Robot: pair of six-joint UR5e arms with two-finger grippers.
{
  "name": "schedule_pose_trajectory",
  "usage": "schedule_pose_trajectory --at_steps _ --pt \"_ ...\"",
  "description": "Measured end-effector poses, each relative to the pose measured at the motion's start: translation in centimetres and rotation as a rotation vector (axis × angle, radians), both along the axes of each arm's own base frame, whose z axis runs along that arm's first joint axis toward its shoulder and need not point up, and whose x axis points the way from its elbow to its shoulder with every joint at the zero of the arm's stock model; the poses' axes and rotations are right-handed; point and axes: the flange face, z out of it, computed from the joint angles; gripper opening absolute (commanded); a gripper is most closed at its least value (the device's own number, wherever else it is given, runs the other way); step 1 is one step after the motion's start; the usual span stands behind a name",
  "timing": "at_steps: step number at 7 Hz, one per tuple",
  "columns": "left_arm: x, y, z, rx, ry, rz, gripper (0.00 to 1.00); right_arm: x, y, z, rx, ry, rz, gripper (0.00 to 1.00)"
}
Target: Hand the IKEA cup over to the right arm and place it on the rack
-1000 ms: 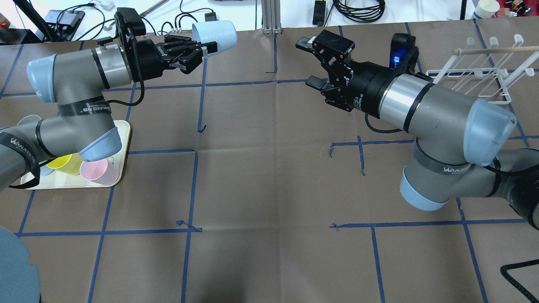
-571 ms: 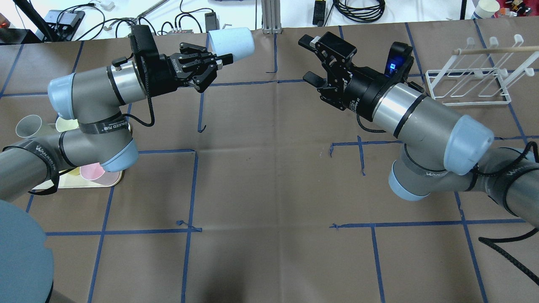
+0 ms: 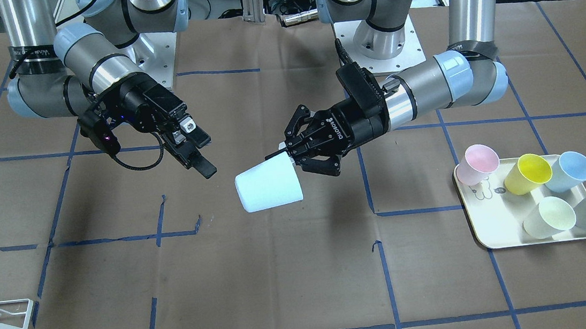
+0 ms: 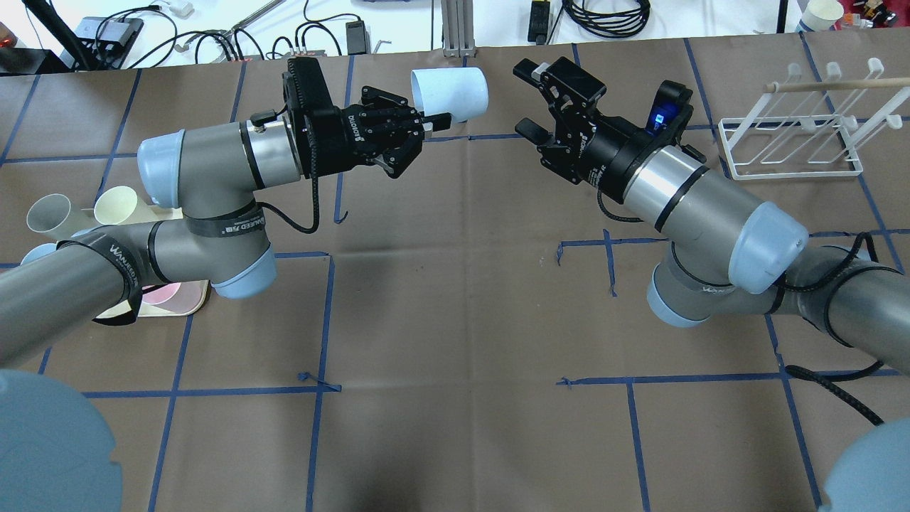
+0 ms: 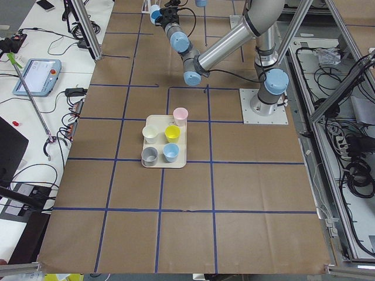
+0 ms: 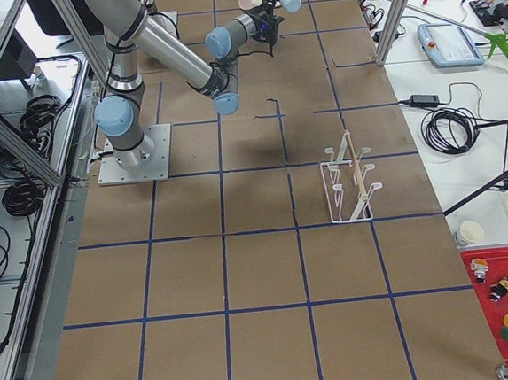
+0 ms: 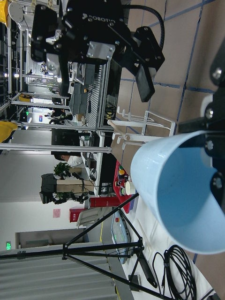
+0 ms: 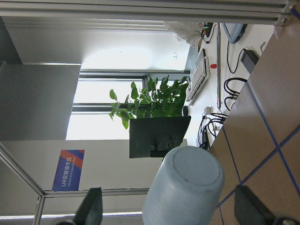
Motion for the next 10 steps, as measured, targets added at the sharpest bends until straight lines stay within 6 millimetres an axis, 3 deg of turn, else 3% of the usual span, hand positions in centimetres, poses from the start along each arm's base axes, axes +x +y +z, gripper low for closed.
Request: schedule_pose_trajectory --at_steps 3,7,10 --pt "-0.5 0.5 -0.1 0.004 -0.003 0.000 0.00 -0.8 -0.8 -0.5 0.035 -0.042 -0.178 0.99" --pt "-0.6 2.2 -0.3 0.015 0.040 0.019 0.01 2.5 0.6 -2.4 0.028 -0.106 -0.221 1.00" --pt "-0.6 2.4 -0.3 0.021 0.046 0.023 0.02 3.1 0.4 -3.8 0.105 -0.178 -0.227 1.00"
